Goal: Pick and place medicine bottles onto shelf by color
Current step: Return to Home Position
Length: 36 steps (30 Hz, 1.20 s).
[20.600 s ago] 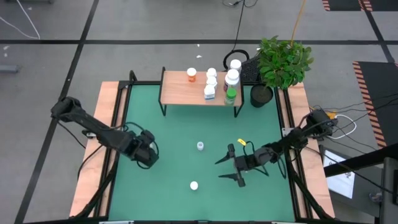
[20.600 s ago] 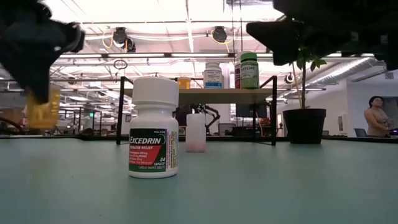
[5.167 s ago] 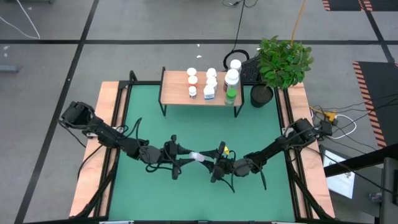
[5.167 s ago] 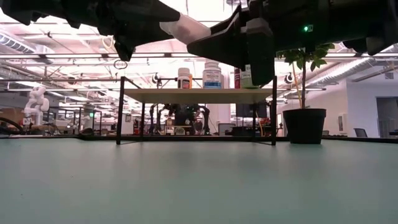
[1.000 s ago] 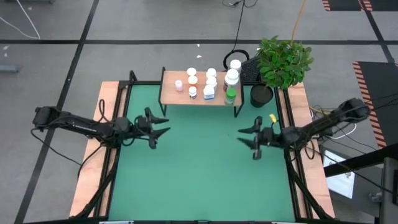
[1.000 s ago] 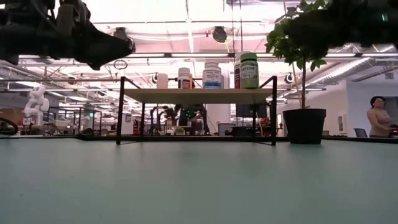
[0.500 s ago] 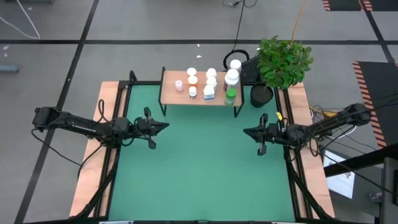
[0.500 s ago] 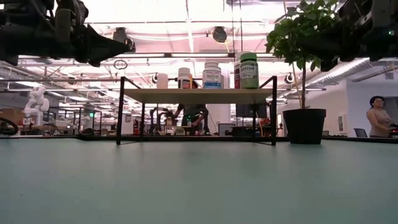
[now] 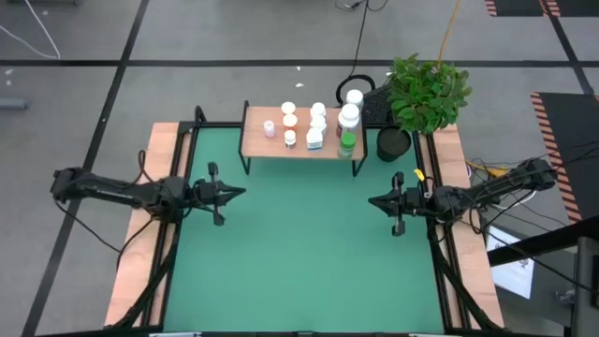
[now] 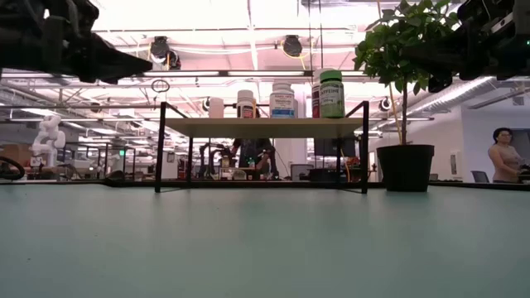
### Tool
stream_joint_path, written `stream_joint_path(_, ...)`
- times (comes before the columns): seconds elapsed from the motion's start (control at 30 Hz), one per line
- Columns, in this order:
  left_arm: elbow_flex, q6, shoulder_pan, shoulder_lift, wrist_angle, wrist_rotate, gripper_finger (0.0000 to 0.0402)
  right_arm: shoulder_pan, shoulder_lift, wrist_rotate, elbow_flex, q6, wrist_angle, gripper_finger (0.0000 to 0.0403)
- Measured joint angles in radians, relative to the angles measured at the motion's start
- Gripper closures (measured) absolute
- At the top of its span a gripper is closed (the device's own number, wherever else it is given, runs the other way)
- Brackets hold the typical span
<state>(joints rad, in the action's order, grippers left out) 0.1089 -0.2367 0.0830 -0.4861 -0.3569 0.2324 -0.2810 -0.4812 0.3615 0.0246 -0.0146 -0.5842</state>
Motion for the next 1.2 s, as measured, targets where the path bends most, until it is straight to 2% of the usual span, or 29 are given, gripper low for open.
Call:
stream_joint_path(0.23,0.000,0.004,0.005,0.155,0.129,0.001,0.0394,0.000,0.000,0.000,-0.001,0.021,-0.017,0.0399)
stream_joint_path(0.53,0.000,0.026,0.005,0.276,0.257,0.012,0.0398,0.000,0.000,0.001,-0.002,0.046,-0.017,0.0399)
stream_joint_path(0.6,-0.003,0.026,0.005,0.286,0.264,0.012,0.0398,0.000,0.000,0.001,-0.002,0.048,-0.017,0.0399)
stream_joint_path(0.87,-0.099,-0.006,0.005,0.286,0.109,0.011,0.0396,0.000,0.000,0.002,-0.002,0.048,-0.017,0.0399)
stream_joint_path(1.2,-0.079,-0.013,0.005,0.286,0.151,0.028,0.0398,0.000,0.000,0.002,-0.002,0.048,-0.017,0.0399)
